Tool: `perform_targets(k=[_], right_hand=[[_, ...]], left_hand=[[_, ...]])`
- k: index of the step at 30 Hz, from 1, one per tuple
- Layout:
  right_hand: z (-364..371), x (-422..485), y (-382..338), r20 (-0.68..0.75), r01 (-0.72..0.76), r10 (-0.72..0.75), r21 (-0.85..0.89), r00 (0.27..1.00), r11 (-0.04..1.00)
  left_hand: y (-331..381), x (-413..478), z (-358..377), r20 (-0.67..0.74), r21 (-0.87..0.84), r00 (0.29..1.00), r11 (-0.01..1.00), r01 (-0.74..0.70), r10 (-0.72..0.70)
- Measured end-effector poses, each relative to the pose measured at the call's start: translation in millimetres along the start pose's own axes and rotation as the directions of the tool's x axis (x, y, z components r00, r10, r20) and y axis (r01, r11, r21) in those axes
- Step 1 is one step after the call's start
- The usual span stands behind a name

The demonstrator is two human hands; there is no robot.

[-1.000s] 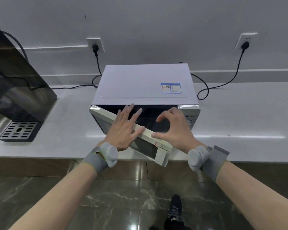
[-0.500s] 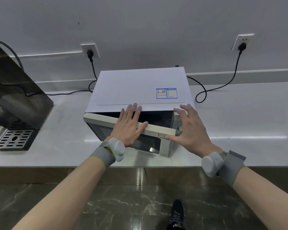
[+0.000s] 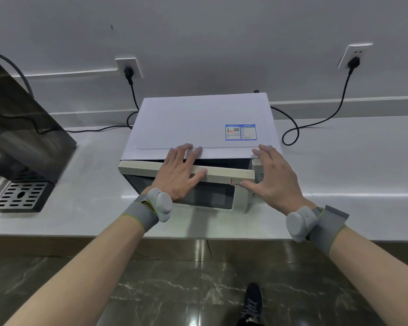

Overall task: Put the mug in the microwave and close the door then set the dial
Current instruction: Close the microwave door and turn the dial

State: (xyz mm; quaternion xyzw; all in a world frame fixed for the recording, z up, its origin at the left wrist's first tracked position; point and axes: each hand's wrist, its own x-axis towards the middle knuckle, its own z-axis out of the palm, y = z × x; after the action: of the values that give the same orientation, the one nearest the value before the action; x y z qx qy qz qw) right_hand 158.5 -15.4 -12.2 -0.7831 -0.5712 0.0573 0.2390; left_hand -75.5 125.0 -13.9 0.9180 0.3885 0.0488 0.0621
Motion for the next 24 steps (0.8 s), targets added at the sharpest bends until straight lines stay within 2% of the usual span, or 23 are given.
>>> perform_targets(k=[4, 8, 24], right_hand=[[2, 3, 0, -0.033, 0.007, -0.009, -0.056, 0.999, 0.998], [4, 8, 2, -0.067, 0.007, -0.014, -0.102, 0.998, 0.995], [18, 9, 2, -0.161, -0.006, -0.018, -0.147, 0.987, 0.989]], left_hand=[[-4, 7, 6, 0.007, 0.005, 1.0, 1.0, 0.021, -0.021], [-7, 9, 15, -0.049, -0.065, 0.997, 0.997, 0.049, -0.053], [-5, 15, 26, -0.132, -0.13, 0.984, 0.987, 0.099, -0.117]])
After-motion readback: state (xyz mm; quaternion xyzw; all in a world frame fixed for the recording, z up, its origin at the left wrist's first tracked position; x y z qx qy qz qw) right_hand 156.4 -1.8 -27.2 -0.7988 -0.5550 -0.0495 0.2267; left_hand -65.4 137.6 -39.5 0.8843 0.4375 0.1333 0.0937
